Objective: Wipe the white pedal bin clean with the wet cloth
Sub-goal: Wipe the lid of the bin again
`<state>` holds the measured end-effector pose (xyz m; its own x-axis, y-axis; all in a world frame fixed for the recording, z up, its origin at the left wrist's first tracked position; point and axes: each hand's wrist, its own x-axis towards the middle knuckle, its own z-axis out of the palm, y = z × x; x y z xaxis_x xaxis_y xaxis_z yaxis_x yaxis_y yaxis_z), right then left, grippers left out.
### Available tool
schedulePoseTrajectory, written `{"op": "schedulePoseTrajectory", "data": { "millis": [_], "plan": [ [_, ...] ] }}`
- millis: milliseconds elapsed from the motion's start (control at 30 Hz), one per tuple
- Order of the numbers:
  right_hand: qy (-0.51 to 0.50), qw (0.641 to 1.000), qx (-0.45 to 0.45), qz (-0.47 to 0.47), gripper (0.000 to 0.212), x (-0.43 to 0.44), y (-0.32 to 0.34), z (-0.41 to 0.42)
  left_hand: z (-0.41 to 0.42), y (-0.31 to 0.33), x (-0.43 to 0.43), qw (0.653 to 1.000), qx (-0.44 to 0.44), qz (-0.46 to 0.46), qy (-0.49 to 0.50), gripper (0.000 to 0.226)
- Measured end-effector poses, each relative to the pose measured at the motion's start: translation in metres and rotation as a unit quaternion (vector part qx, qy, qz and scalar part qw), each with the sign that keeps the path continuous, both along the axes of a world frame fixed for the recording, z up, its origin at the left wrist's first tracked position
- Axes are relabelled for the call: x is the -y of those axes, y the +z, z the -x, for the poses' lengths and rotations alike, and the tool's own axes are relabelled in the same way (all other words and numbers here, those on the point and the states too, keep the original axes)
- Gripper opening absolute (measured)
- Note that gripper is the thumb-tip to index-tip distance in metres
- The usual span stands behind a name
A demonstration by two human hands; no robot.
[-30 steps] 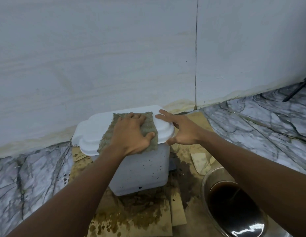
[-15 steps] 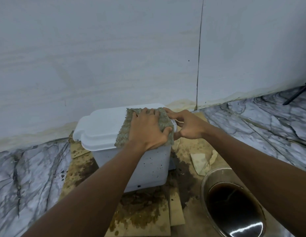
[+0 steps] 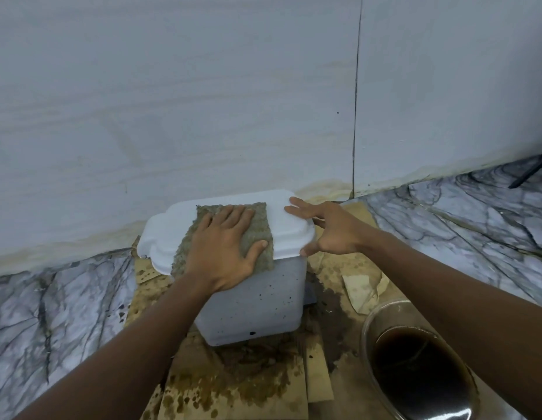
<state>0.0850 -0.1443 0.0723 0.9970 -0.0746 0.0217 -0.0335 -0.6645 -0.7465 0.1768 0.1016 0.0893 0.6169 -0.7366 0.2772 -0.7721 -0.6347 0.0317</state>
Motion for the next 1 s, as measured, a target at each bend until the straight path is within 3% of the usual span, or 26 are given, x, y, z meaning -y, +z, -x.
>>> {"op": "schedulePoseTrajectory", "data": {
  "millis": [200, 433, 800, 1000],
  "plan": [
    [-0.005, 1.0, 0.017, -0.023, 0.1, -0.001, -0.003, -0.003, 0.01, 0.011, 0.04, 0.999, -0.012, -0.024, 0.028, 0.083],
    [0.018, 0.998, 0.018, -0.06, 0.082, 0.003, 0.003, -0.003, 0.018, 0.014, 0.083, 0.997, -0.037, -0.054, 0.028, 0.083],
    [0.01, 1.0, 0.002, -0.027, 0.102, 0.0, 0.001, -0.002, -0.014, 0.025, -0.006, 0.996, -0.075, -0.006, -0.038, 0.074],
    [0.012, 1.0, 0.0, -0.007, 0.103, 0.0, -0.001, -0.003, -0.024, 0.016, -0.047, 0.998, -0.048, 0.029, 0.006, 0.081]
  ]
}}
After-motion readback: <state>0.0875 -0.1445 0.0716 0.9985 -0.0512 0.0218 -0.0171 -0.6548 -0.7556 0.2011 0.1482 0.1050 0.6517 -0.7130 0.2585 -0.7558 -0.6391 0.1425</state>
